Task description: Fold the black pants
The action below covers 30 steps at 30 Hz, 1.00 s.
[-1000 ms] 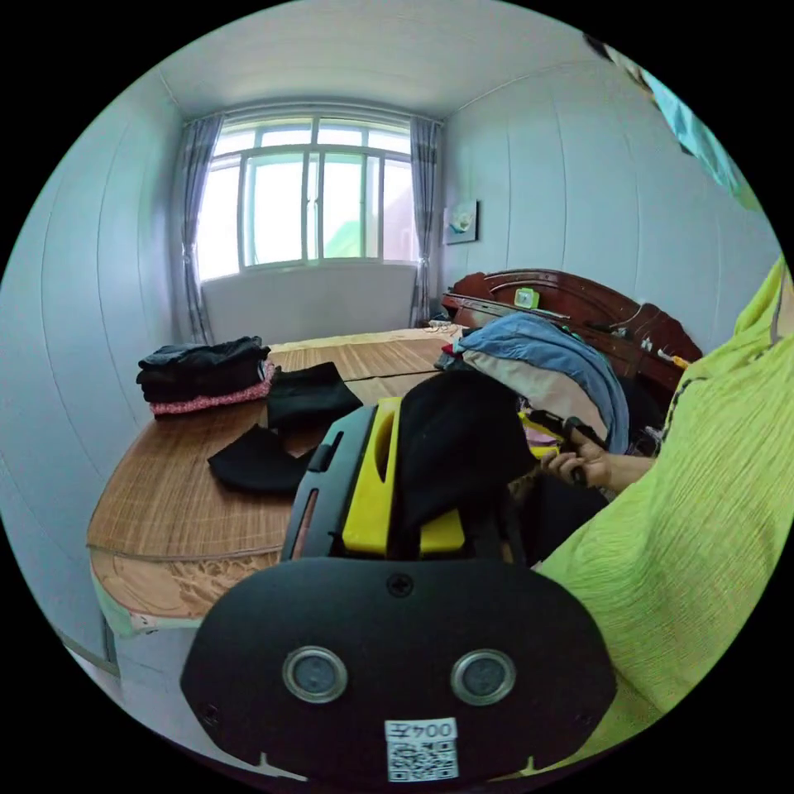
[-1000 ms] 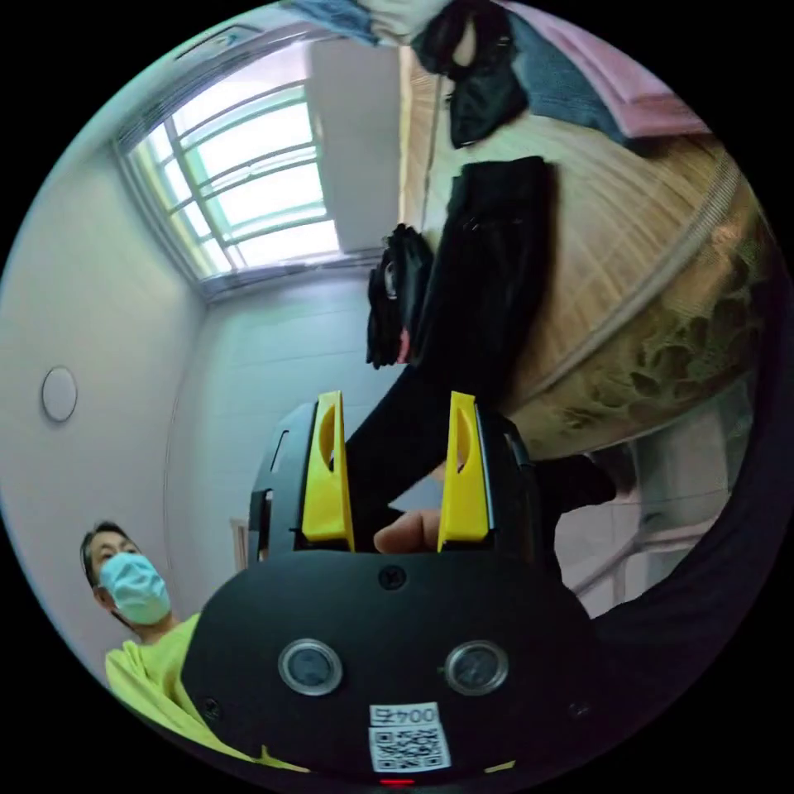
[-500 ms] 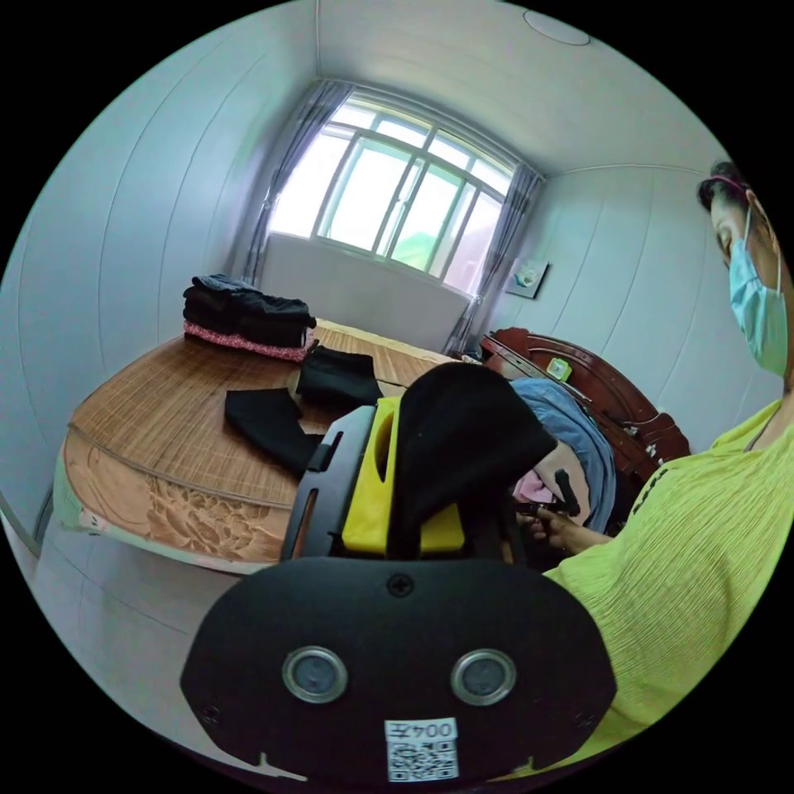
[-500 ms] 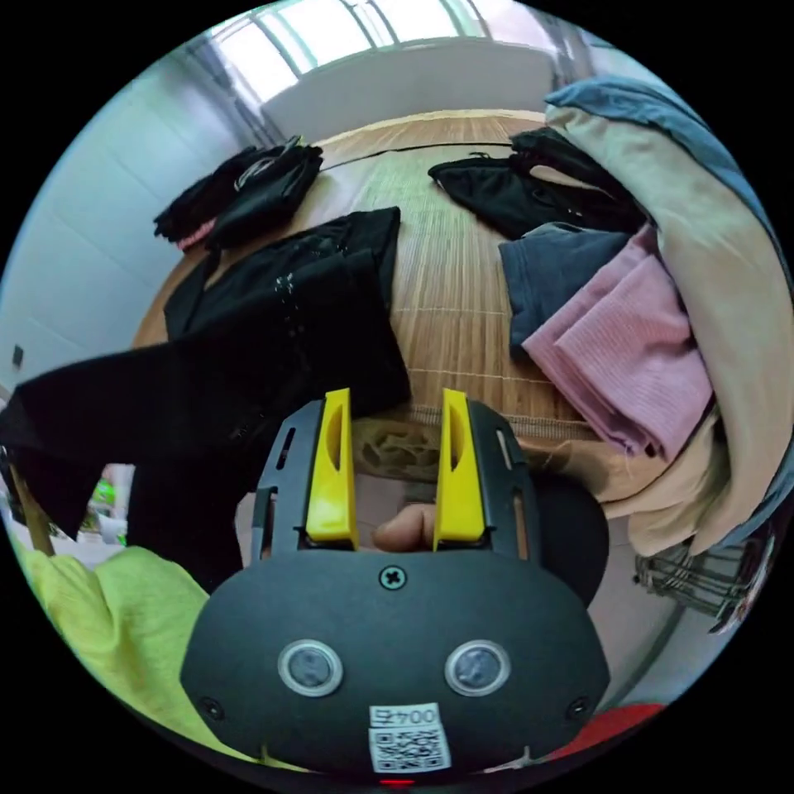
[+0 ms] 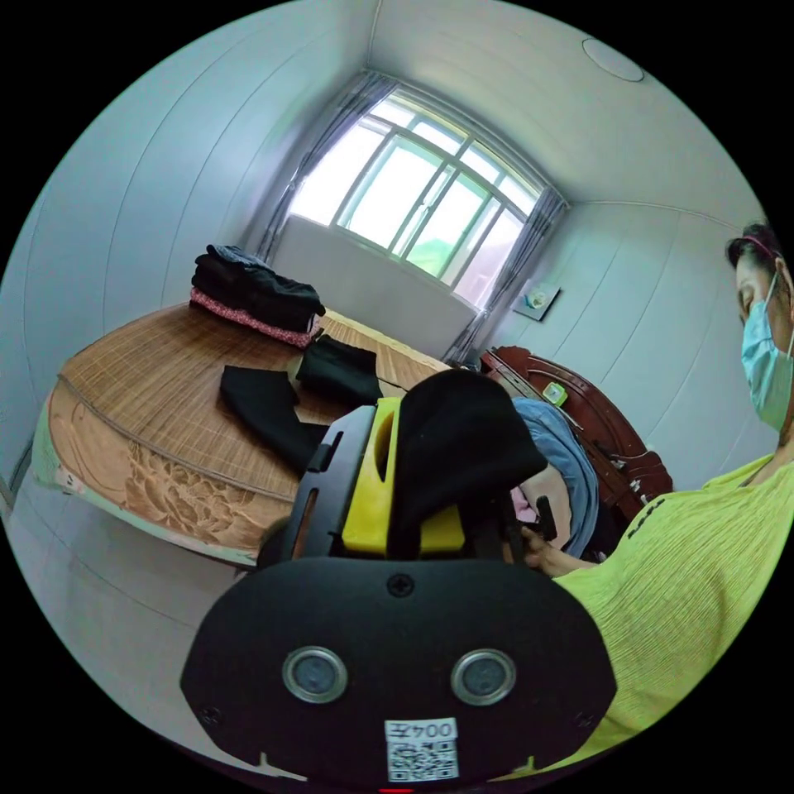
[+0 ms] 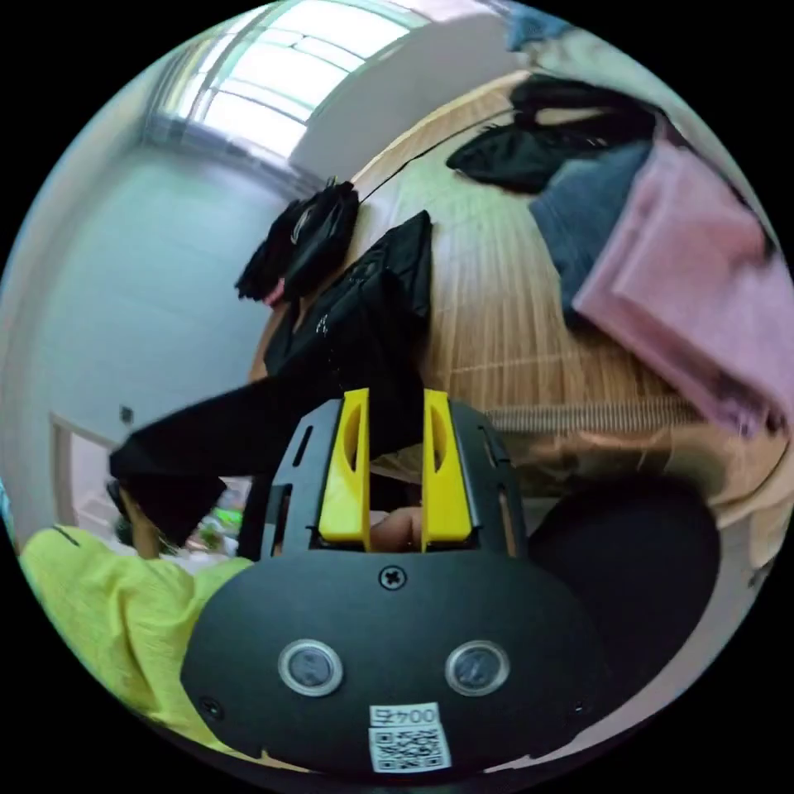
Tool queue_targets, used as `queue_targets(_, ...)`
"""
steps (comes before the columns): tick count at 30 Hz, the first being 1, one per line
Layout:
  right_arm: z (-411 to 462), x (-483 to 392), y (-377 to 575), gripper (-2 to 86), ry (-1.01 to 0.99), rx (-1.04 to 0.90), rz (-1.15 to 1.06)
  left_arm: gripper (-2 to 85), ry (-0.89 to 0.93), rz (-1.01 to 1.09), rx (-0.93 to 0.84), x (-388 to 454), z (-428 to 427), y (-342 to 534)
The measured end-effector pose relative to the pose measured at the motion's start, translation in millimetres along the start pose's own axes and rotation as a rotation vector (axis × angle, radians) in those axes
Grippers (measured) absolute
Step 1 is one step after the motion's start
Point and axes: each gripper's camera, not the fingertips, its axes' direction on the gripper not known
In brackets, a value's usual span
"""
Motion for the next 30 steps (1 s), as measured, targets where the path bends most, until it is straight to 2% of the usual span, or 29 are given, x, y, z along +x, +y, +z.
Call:
queue_targets(4, -22, 59, 44, 8.5, -0.315, 0.14, 0.328, -0.8, 0.038, -0.076, 0.012, -40, 6, 4)
queue_targets(7, -31, 70, 72, 10.6, -0.388, 0.207, 0.444, -0.8, 0.054, -0.112, 0.018, -65, 8, 5)
queue_targets(14, -26, 74, 75, 13.5, -0.29, 0.065, 0.466, -0.8, 0.033, -0.114, 0.042, -101, 1, -5)
queue_targets(24, -24, 103, 75, 9.1, -0.445, 0.056, 0.467, -0.8, 0.048, -0.103, 0.025, -127, 18, -6)
queue_targets(26, -29, 116, 77, 5.8, -0.46, 0.054, 0.481, -0.8, 0.047, -0.098, 0.025, -129, 20, -7)
queue_targets(30, -49, 114, 87, 3.9, -0.523, 0.058, 0.406, -0.8, 0.035, -0.107, 0.03, -135, 25, -6)
